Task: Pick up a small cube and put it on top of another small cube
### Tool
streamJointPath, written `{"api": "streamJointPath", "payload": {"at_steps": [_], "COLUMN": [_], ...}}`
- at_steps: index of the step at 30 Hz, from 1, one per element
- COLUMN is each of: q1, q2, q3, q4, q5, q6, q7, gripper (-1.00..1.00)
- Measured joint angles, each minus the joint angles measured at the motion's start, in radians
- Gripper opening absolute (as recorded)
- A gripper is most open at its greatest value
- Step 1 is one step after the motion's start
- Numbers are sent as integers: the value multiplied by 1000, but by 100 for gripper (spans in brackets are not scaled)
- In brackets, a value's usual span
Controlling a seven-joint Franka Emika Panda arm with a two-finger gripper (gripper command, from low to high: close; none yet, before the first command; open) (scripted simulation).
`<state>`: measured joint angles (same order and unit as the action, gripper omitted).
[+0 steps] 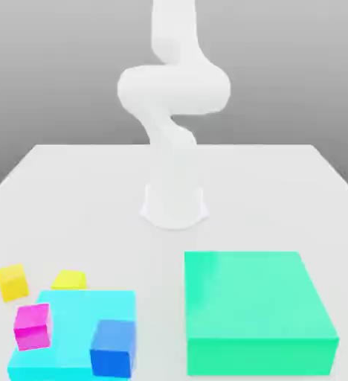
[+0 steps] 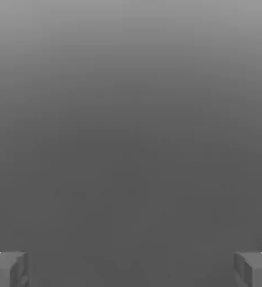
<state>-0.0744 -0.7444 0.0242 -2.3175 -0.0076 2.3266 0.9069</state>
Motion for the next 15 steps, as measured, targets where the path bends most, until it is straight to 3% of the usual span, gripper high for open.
{"api": "streamJointPath", "payload": {"at_steps": [15], "q1": [-384], "q2": [337], "q3": [91], "q4": [-106], "q5": [-97], "q6": [161], "q7": [682], "gripper": [0]}}
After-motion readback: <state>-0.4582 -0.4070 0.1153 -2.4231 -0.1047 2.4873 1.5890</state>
